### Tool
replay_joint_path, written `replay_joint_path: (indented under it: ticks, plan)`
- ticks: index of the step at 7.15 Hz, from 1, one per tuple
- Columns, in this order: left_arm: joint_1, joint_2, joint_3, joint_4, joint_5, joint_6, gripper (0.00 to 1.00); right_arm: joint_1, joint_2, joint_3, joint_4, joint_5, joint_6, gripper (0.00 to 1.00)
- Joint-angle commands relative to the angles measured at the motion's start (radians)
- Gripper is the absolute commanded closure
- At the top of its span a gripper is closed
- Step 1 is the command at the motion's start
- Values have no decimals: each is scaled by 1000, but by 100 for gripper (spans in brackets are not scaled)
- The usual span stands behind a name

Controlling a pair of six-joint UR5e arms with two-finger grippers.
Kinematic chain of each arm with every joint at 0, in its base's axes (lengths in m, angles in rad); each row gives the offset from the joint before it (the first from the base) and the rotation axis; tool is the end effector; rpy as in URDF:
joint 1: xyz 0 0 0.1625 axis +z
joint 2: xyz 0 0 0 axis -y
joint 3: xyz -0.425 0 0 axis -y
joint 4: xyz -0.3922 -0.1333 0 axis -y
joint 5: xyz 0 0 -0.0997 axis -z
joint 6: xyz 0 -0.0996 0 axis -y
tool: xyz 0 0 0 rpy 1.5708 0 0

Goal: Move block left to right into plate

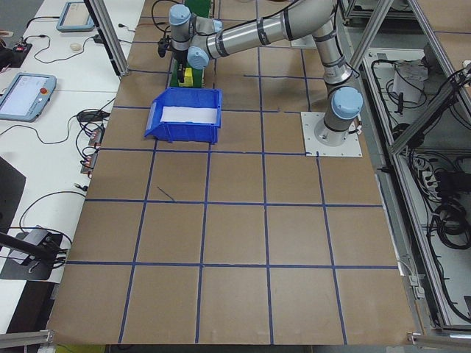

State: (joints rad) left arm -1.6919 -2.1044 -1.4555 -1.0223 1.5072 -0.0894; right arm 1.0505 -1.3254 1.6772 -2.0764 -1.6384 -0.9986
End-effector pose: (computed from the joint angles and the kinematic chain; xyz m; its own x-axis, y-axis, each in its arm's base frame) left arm -0.2215 -0.6644 0.2835 -0.9964 0.0404 0.0744 0.0309 0.9918 -0.1237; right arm -0.1811 -0.5707 0.3567 -0.8790 -0.4474 0.1649 -0.4575 0.8888 -0.0268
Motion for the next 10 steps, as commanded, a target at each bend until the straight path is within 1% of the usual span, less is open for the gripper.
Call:
replay_joint_path:
  ticks: [1,2,3,4,5,6,7,8,9,10]
  plan:
    - [-2,123,3,-83,10,-4,0,-292,-8,86,-13,-3,-274,65]
    - [6,220,-15,-179,13,0,0,-369,15,117,-69,0,-340,65]
    - [27,297,-28,-270,16,7,0,-415,91,130,-173,-1,-394,65]
    - [73,354,-31,-345,13,8,0,-466,157,130,-209,0,-429,55]
    - [105,427,-31,-448,13,13,0,-486,176,130,-209,26,-434,6]
    - [127,498,-32,-552,17,40,0,-486,175,130,-209,37,-430,0]
    - [138,548,-32,-618,54,87,0,-486,166,127,-208,34,-398,0]
    - [139,569,-32,-624,67,88,0,-486,141,115,-194,35,-315,0]
    - [146,570,-46,-640,80,91,0,-465,73,116,-159,49,-211,0]
    - [153,576,-68,-631,76,91,0,-369,16,114,-72,52,-99,1]
